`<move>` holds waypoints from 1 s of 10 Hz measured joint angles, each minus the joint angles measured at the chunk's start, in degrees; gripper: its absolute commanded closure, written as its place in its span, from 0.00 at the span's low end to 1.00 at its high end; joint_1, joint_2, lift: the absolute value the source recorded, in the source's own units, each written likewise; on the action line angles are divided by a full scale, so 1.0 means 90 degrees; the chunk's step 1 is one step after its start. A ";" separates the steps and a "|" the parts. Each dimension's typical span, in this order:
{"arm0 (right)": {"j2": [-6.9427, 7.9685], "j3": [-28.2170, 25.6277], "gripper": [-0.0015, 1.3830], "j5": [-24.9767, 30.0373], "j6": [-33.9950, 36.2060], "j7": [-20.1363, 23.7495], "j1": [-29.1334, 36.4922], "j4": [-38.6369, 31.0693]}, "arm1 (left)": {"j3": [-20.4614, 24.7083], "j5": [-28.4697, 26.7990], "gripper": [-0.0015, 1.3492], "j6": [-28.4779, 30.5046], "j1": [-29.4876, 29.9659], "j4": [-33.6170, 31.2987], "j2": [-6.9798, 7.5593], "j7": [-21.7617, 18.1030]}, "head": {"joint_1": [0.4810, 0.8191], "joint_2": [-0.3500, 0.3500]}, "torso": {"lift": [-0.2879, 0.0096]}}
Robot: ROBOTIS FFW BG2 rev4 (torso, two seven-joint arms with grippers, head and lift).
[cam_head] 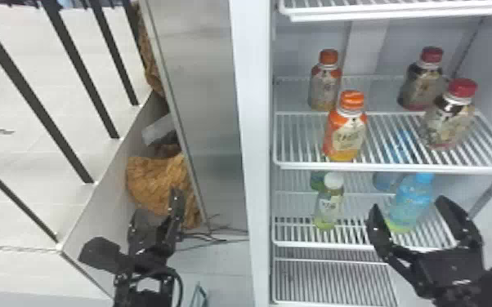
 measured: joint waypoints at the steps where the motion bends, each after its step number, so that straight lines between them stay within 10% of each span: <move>1: 0.0000 0.0000 0.00 0.0000 0.0000 0.0000 0.0000 0.0000 | 0.0000 0.0000 0.00 0.0000 0.0000 0.0000 0.0000 0.0000 | 0.63 0.63 | 0.83; 10: 0.0000 0.0000 0.00 0.0000 0.0000 0.0000 0.0000 0.0000 | 0.0000 0.0000 0.00 0.0000 0.0000 0.0000 0.0000 0.0000 | 0.63 0.63 | 0.83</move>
